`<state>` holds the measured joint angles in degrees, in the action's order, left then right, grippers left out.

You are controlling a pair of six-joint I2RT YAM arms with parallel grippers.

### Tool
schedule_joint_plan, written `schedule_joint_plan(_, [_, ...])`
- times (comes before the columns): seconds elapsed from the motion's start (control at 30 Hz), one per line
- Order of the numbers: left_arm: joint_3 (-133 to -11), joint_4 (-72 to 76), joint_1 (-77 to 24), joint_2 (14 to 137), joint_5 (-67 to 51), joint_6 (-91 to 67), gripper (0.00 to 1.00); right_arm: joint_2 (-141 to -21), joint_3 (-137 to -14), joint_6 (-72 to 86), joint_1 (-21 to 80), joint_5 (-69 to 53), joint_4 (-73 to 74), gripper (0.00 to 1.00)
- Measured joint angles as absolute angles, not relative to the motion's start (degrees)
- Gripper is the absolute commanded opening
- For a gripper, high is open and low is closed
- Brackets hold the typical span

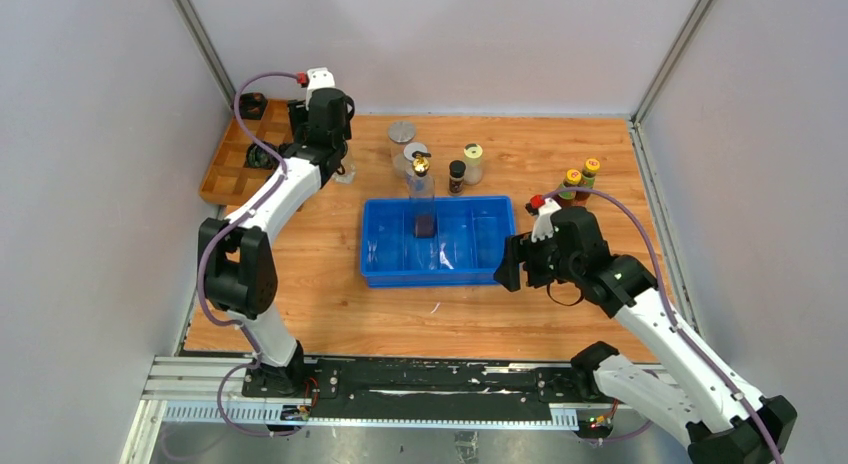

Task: Organize the condiment bottles
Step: Pick up the bottle from the center of the board.

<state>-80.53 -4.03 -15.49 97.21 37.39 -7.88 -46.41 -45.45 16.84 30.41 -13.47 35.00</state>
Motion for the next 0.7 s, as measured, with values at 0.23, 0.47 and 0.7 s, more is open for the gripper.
schedule_joint_plan(0.23, [-81.91, 0.80, -13.61, 102.08, 30.44, -6.09, 0.75, -49.98, -45.54, 16.49, 30.50, -13.30, 34.63, 0.80])
schedule_joint_plan(0.47, [-81.95, 3.57, -12.14, 102.67, 25.32, -4.71, 0.75, -53.28, -45.54, 16.47, 30.52, -13.34, 33.87, 0.80])
schedule_joint_plan(0.7, [-84.44, 5.13, -11.94, 105.49, 23.42, -4.45, 0.72, -53.71, -45.54, 16.47, 30.61, -13.34, 33.10, 0.80])
